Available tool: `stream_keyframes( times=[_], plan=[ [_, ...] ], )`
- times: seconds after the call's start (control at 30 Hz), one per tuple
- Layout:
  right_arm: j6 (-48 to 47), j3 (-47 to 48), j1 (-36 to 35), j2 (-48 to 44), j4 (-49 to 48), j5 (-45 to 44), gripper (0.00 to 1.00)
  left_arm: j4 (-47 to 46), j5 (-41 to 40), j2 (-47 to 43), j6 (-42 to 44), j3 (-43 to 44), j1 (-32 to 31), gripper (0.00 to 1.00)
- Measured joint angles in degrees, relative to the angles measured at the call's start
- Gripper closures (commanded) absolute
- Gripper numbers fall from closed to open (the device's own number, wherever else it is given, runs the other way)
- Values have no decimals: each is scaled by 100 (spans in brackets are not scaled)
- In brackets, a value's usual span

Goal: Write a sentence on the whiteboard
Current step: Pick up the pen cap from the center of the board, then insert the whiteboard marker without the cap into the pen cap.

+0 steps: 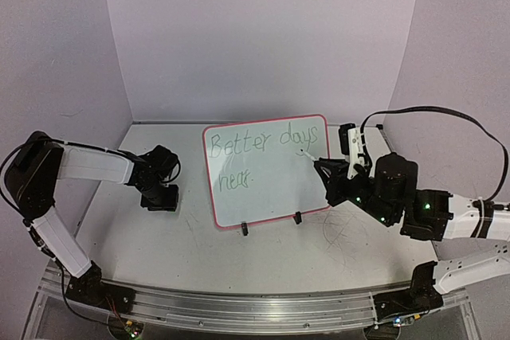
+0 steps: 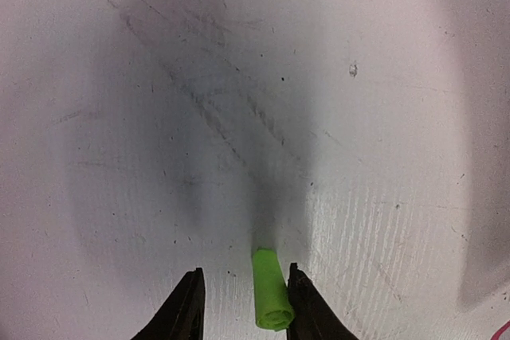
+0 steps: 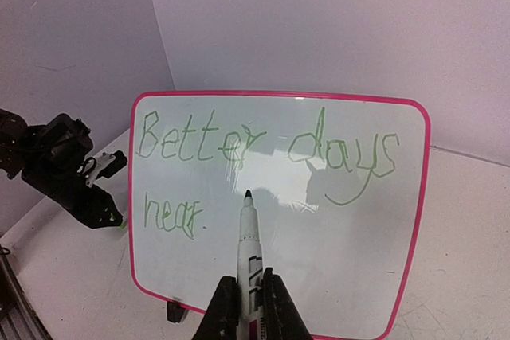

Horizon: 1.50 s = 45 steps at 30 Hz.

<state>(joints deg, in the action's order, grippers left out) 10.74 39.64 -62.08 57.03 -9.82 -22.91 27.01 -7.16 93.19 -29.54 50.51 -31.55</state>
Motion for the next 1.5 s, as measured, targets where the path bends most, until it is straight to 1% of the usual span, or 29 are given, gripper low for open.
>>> stream_keyframes(
  times=[0.07,0.17,0.23,0.3,0.4,0.47,0.63,0.73,0.8,0.9,1.0,1.13,1.27,1.37,1.5],
  plan=[
    [0,2,0,51,-5,30,100,-12,2,54,36,23,0,76],
    [0,0,0,161,-5,76,100,-38,13,156,96,97,0,91],
    [0,2,0,224,-5,121,100,-67,27,196,153,134,0,97],
    [-2,2,0,279,-7,151,100,-75,76,193,186,148,0,100],
    [-35,15,0,381,-15,189,100,-89,149,94,223,152,0,100],
    [-110,48,0,500,-27,259,100,-23,273,-147,226,152,0,100],
    [-426,241,0,870,-53,756,100,390,935,-1350,199,213,0,100],
    [-633,491,0,1157,-105,1426,100,451,1900,-2174,213,363,11,100],
    [-732,715,0,1368,-145,1924,100,262,2769,-2567,243,402,12,100],
    [-824,951,0,1581,-283,2628,100,-272,3997,-2998,250,306,4,100],
    [-877,1058,0,1639,-418,3342,100,-1065,5068,-3437,195,-9,-2,100],
    [-924,1130,-8,1697,-670,4012,100,-1729,5985,-3713,101,-178,-2,100],
    [-925,1139,-11,1822,-992,4439,100,-2126,6462,-3709,65,-233,-2,100],
    [-895,1237,-20,2115,-1312,4693,100,-2361,6628,-3710,10,-343,-2,100],
    [-818,1291,-37,2408,-1666,4793,100,-2519,6721,-3724,-68,-459,-2,100]
  ],
)
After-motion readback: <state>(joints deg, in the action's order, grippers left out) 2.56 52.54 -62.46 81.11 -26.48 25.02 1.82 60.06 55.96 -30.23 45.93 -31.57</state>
